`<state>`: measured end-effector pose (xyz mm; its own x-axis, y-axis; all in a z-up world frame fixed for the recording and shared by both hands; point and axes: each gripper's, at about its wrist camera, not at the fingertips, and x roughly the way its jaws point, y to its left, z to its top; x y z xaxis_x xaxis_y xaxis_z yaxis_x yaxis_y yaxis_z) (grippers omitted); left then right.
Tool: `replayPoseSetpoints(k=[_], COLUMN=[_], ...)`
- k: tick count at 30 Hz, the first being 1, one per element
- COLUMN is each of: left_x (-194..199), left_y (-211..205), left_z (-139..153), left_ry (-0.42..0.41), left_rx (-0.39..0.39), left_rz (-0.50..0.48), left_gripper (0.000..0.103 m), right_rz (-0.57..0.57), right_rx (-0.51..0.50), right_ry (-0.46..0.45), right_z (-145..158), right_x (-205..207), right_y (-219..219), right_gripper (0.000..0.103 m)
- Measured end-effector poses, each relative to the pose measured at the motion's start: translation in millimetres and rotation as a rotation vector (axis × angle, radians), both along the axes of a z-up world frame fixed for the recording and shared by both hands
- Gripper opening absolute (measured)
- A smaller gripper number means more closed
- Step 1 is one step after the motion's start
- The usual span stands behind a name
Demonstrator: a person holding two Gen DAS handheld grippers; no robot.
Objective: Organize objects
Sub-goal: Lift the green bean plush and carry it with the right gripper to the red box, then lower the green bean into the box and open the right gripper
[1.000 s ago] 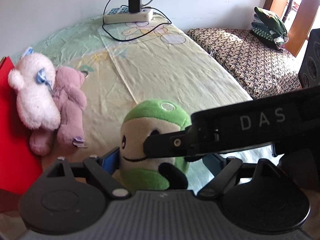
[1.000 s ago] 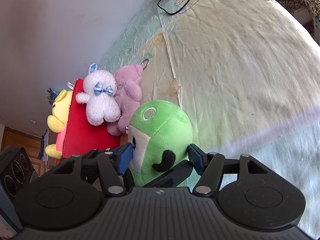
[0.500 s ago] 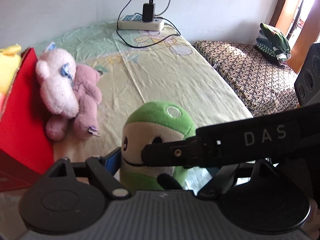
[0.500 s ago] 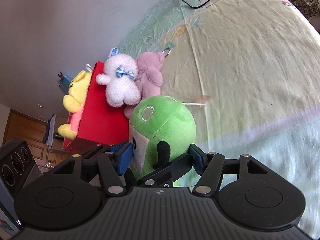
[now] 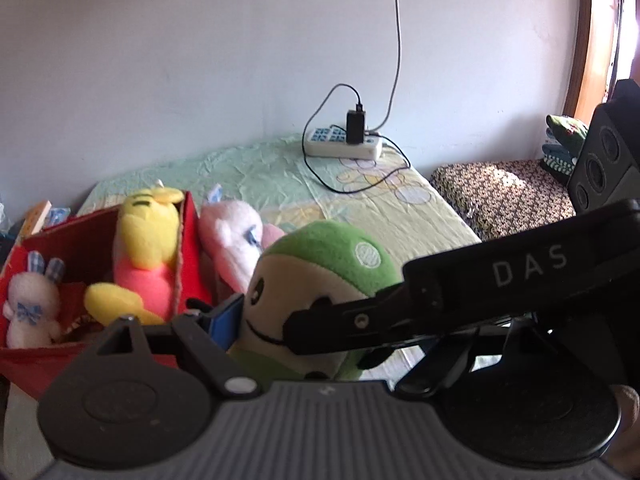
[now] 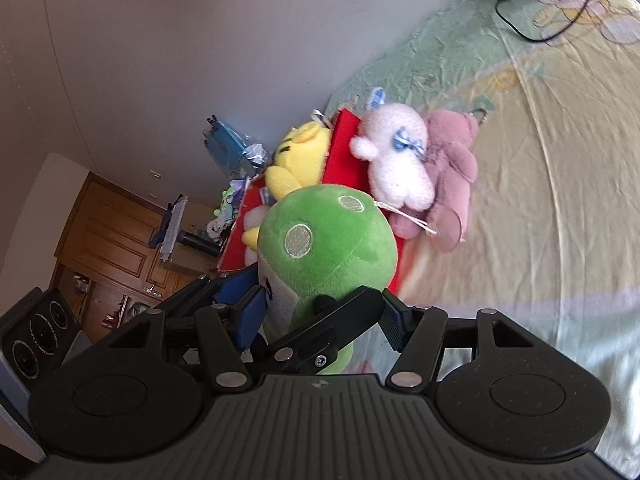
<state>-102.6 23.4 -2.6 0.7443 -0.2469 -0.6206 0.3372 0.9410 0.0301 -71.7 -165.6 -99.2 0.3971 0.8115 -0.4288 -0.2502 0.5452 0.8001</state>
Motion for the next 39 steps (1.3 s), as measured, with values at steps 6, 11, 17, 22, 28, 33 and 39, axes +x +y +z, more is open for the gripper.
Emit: replayPoseSetpoints(k=[6, 11, 17, 22, 28, 33, 39], left_x=[0.8, 11.4, 27.4, 48.0, 75.8, 99.1, 116.2], left_y=[38.5, 86.8, 146.4, 191.1, 231.7, 249.7, 256.0], left_z=[34.5, 55.4, 68.0, 69.0, 56.2, 31.5, -4.5], left_ry=[-0.119, -0.174, -0.222, -0.226, -0.173, -0.081, 0.038], left_rx=[-0.036, -0.068, -0.085, -0.108, -0.153, -0.207, -0.25], left_rz=[0.002, -0.021, -0.029, -0.031, -0.034, -0.033, -0.037], left_gripper=[0.085, 0.086, 0.086, 0.086, 0.086, 0.086, 0.086], right_rz=[0.008, -0.009, -0.016, -0.023, -0.031, -0.027, 0.003], right_rx=[0.011, 0.003, -0.02, -0.053, -0.135, -0.235, -0.404], right_ry=[-0.105, -0.176, -0.239, -0.268, -0.254, -0.196, -0.132], right_z=[38.8, 62.2, 76.5, 80.3, 75.2, 63.7, 48.1], right_x=[8.1, 16.6, 31.3, 48.2, 69.0, 82.9, 97.1], right_y=[32.6, 76.1, 134.3, 177.4, 217.1, 238.5, 257.7], right_gripper=[0.063, 0.063, 0.063, 0.062, 0.062, 0.061, 0.061])
